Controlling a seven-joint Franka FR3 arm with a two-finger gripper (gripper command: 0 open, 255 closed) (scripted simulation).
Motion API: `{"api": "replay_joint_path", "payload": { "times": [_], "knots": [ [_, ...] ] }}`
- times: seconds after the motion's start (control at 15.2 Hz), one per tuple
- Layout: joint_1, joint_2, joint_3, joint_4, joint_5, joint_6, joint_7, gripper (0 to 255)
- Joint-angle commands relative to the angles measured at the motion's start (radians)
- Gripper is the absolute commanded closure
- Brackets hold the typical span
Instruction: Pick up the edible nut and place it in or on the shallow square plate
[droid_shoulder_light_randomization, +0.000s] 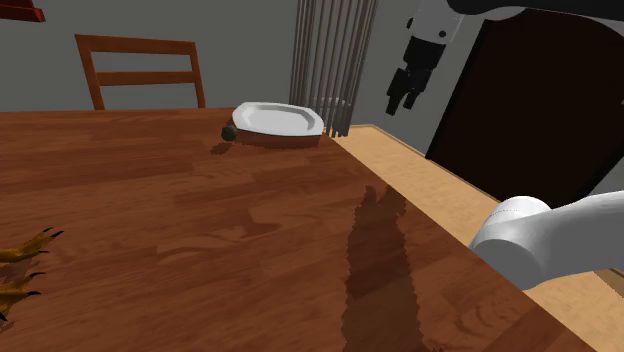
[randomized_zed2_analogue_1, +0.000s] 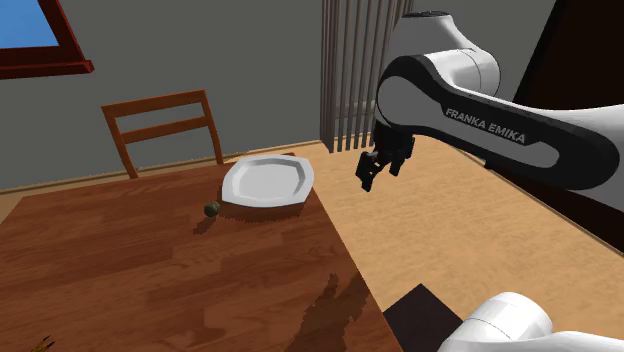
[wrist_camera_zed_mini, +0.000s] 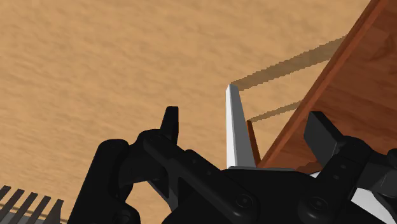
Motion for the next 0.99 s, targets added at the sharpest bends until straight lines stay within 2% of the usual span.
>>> {"api": "replay_joint_path", "payload": {
  "times": [0.0,0.46,0.92],
  "knots": [
    [0.0,0.0,0.0,0.0,0.0,0.0,0.0,0],
    [0.048,0.166,0.088,0.07,0.097,0.071,0.126,0],
    [0.089,0.361,0.167,0.195,0.17,0.13,0.239,0]
  ]
}}
